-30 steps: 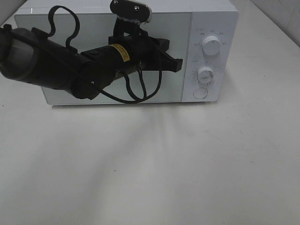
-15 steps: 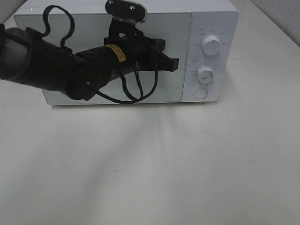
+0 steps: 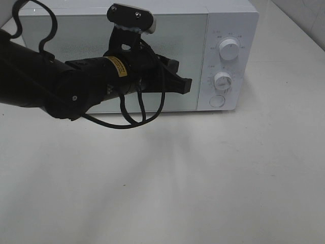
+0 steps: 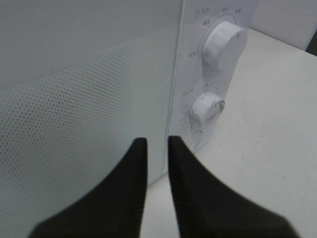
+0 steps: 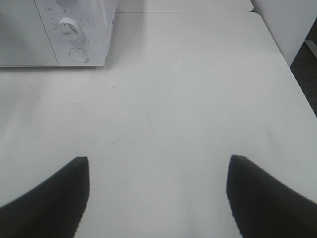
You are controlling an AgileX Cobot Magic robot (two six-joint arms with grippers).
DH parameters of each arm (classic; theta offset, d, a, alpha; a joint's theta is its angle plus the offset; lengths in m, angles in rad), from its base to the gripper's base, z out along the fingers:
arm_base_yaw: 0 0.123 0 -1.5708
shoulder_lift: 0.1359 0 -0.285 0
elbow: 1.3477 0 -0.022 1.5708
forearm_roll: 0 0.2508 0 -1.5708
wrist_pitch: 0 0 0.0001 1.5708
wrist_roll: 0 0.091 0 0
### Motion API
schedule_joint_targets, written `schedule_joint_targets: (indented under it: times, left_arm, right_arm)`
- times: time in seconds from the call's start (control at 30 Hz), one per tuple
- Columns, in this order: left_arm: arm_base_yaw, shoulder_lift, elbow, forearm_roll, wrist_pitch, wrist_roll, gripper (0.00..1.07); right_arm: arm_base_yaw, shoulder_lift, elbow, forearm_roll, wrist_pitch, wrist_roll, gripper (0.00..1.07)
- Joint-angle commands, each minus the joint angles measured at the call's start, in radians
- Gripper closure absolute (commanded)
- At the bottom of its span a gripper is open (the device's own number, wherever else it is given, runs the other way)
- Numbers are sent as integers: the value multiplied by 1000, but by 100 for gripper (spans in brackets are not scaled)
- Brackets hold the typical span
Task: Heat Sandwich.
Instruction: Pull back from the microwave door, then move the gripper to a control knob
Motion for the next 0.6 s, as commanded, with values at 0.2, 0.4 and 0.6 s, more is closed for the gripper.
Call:
schedule_joint_targets:
  times: [0.2,0.4,0.6]
  left_arm:
    - [-30,-121,11,-35,311,-45,7]
    - [-31,-198,11,-35,504,-45,7]
    - [-31,-266,11,-29,706,-44,7]
  right_arm:
    - [-8,-29,4,-2,-10,-10,34]
    - [-8,-29,4,-2,-10,-10,34]
    - [-8,-29,4,-2,-10,-10,34]
